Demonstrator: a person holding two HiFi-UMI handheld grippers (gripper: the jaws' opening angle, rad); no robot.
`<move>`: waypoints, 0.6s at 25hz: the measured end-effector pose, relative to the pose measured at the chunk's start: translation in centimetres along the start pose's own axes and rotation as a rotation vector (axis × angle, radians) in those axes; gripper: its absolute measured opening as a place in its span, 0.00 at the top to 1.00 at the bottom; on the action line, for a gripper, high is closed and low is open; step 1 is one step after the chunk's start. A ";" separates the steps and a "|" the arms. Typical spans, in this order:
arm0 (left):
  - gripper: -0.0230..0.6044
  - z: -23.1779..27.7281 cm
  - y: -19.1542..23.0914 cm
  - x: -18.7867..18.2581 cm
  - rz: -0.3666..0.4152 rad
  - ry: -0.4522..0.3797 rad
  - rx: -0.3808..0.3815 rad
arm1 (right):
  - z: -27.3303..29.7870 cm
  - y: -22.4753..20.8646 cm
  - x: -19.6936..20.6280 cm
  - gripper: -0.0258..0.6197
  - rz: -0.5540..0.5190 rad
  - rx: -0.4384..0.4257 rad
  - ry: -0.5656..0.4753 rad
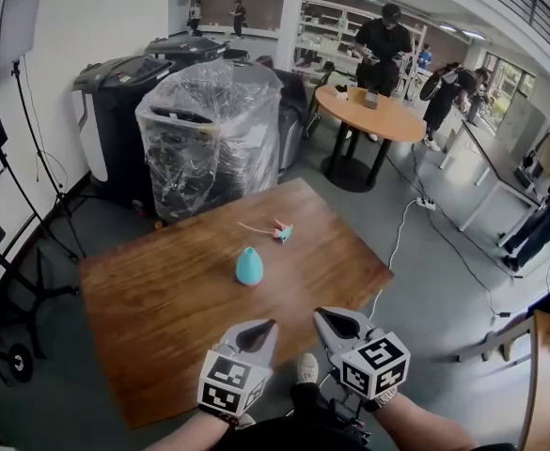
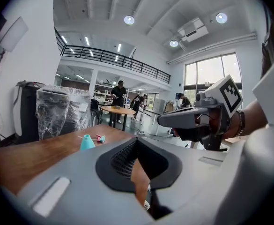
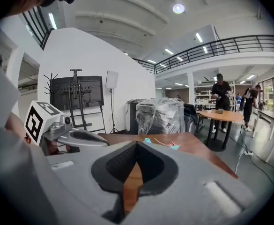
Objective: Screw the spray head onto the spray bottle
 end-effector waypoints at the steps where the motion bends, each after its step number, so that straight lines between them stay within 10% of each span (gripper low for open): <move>1: 0.94 0.6 0.4 -0.1 0.001 0.003 -0.014 | 0.7 -0.7 0.1 0.97 0.000 -0.013 0.000; 15: 0.87 18.8 4.7 -0.6 -0.073 0.110 -0.237 | 9.4 -16.2 3.5 0.97 0.022 -0.224 0.045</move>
Point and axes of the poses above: the fingertips, and each gripper's own axes: z forward along the fingers, y to its left, x out of its underside, the point moved 9 cm from there along -z, backward along the fingers, and after that the axes turned 12 degrees about -z, right-handed, at the moved point
